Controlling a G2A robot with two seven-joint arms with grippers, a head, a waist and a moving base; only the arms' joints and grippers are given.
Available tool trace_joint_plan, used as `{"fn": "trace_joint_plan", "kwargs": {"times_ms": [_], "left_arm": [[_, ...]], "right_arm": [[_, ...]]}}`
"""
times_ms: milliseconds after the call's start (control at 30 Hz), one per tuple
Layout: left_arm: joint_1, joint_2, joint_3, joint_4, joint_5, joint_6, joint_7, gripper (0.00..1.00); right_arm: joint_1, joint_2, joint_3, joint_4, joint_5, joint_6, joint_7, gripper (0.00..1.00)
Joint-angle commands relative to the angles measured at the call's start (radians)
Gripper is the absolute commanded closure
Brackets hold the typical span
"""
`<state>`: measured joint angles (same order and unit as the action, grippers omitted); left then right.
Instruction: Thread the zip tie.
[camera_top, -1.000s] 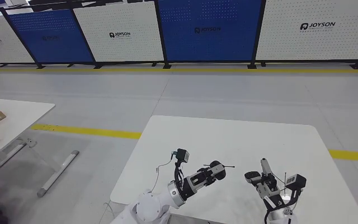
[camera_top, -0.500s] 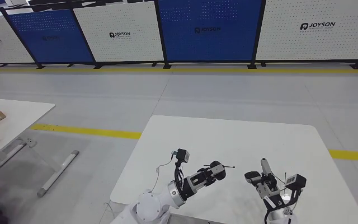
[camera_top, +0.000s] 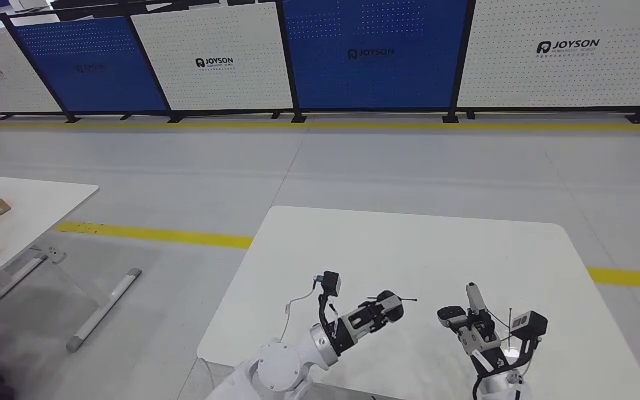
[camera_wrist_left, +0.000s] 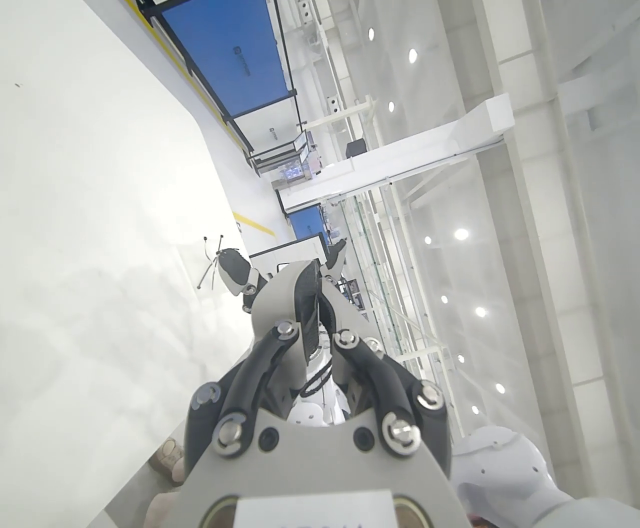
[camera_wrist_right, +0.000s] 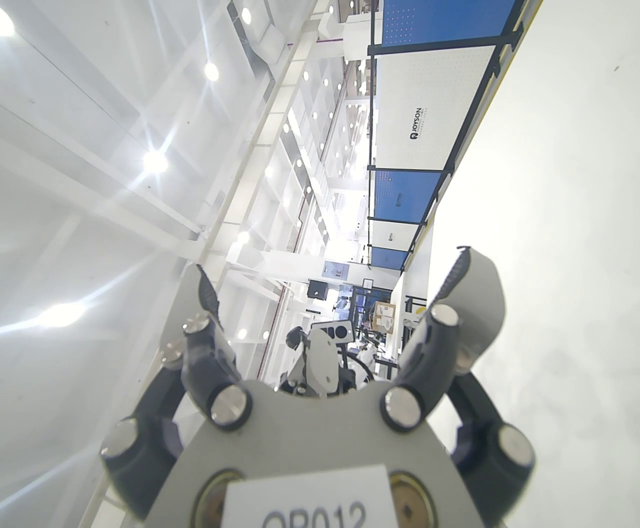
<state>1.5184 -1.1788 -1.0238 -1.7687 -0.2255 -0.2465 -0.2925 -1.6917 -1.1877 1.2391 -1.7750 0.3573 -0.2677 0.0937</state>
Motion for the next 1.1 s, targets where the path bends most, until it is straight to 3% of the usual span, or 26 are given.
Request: {"fn": "trace_joint_plan", "kwargs": {"times_ms": [0,233,300,400,533,633,733,1067], "left_arm": [[0.0,0.0,0.0,0.0,0.0,0.0,0.0,1.0],[0.0,0.0,0.0,0.0,0.0,0.0,0.0,1.0],[-0.001,0.0,0.002,-0.026,0.009,-0.002,0.006,1.0],[0.016,0.003,-0.009,-0.08,0.018,-0.04,0.007,1.0],[0.047,0.011,-0.04,-0.183,0.061,-0.08,0.009,1.0],[0.072,0.017,-0.055,-0.257,0.099,-0.087,0.005,1.0],[0.086,0.02,-0.063,-0.298,0.104,-0.085,0.0,1.0],[0.087,0.02,-0.062,-0.297,0.103,-0.081,0.0,1.0]], "right_arm": [[0.0,0.0,0.0,0.0,0.0,0.0,0.0,0.0],[0.0,0.0,0.0,0.0,0.0,0.0,0.0,0.0],[0.0,0.0,0.0,0.0,0.0,0.0,0.0,0.0],[0.0,0.0,0.0,0.0,0.0,0.0,0.0,0.0],[0.0,0.0,0.0,0.0,0.0,0.0,0.0,0.0],[0.0,0.0,0.0,0.0,0.0,0.0,0.0,0.0],[0.0,0.0,0.0,0.0,0.0,0.0,0.0,0.0],[0.0,0.0,0.0,0.0,0.0,0.0,0.0,0.0]]}}
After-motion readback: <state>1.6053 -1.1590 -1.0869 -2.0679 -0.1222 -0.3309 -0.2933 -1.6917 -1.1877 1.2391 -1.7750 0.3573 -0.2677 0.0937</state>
